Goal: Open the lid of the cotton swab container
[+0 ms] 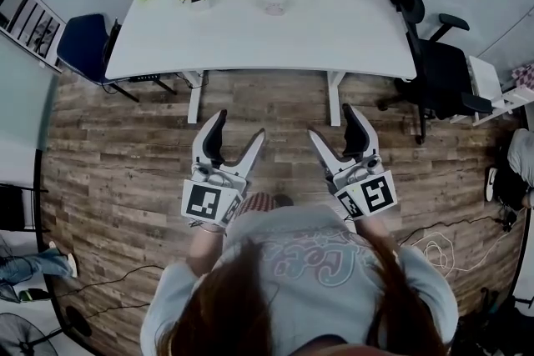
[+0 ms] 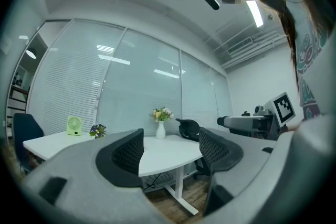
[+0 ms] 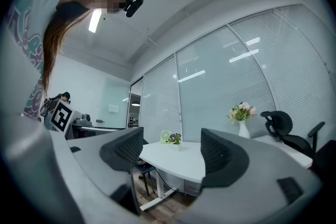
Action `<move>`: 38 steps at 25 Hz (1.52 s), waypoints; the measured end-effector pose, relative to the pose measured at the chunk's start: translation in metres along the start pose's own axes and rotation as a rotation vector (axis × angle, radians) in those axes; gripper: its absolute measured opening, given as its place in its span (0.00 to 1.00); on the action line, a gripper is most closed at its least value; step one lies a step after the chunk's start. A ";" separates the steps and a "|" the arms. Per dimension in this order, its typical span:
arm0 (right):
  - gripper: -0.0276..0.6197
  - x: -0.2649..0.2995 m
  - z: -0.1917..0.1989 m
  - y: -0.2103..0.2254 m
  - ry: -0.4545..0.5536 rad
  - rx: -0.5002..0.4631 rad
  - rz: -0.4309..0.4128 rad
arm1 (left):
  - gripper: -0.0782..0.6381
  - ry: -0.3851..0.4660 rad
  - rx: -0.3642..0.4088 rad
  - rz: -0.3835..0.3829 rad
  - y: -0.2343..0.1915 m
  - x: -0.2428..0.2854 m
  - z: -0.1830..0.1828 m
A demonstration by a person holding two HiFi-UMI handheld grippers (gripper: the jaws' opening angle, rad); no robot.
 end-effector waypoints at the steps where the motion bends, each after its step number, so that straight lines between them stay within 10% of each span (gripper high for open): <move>1: 0.55 -0.001 0.001 0.001 -0.004 0.003 -0.001 | 0.53 -0.001 -0.002 -0.005 0.001 0.000 0.000; 14: 0.55 0.026 0.021 0.018 -0.003 0.025 0.003 | 0.53 -0.025 0.008 -0.020 -0.023 0.015 0.016; 38: 0.55 0.233 0.093 0.134 0.006 -0.048 0.071 | 0.53 0.017 0.029 0.087 -0.200 0.220 0.056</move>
Point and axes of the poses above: the fingertips, and each gripper's own axes: x forward along the fingers, y to its right, z out of its underside, the point moved 9 cm from there along -x, backward along the fingers, and after that the axes turned 14 degrees about y, right-handed, at the moved point
